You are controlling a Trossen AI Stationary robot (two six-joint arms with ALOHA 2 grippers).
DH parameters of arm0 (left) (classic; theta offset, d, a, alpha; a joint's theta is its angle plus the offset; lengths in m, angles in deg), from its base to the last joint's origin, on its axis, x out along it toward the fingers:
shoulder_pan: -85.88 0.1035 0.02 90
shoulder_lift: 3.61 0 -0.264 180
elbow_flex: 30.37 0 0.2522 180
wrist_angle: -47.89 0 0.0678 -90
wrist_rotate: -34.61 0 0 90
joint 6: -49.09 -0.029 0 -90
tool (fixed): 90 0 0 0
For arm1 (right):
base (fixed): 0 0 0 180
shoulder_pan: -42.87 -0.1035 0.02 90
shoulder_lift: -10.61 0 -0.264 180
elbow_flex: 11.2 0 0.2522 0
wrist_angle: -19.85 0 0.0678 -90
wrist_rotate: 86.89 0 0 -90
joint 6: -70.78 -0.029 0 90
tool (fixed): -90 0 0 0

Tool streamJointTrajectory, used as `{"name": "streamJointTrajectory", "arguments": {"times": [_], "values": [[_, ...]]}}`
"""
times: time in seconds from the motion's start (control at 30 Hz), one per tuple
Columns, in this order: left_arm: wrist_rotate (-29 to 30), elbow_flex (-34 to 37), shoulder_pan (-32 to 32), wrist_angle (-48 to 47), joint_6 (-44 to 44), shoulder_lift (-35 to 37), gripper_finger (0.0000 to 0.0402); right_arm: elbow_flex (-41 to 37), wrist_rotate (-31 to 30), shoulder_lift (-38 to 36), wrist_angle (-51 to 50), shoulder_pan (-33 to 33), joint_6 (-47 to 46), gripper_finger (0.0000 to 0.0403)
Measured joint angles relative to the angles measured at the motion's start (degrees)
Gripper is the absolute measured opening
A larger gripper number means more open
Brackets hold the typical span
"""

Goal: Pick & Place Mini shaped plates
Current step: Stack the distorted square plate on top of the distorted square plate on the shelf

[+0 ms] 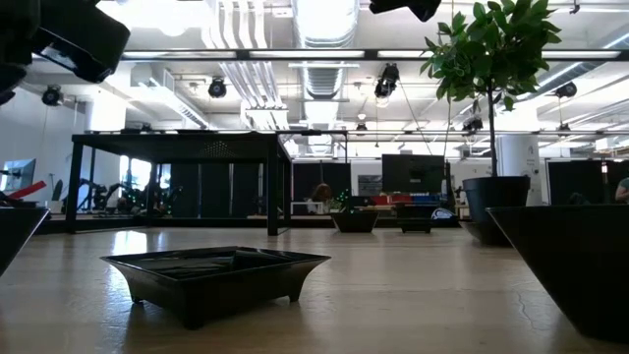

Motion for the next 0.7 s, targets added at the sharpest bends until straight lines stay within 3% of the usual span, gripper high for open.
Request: {"name": "streamJointTrajectory", "arguments": {"times": [0.43, 0.7], "values": [[-1.1, 3.4, 0.0, 3.3, -1.8, 0.0, 0.0070, 0.0, -0.1, 0.0, 0.1, 0.0, -0.1, 0.0063], [-1.1, 3.4, 0.0, 7.6, -4.5, 0.0, 0.0026, 0.0, -0.2, 0.0, 0.1, 0.0, -0.2, 0.0063]]}}
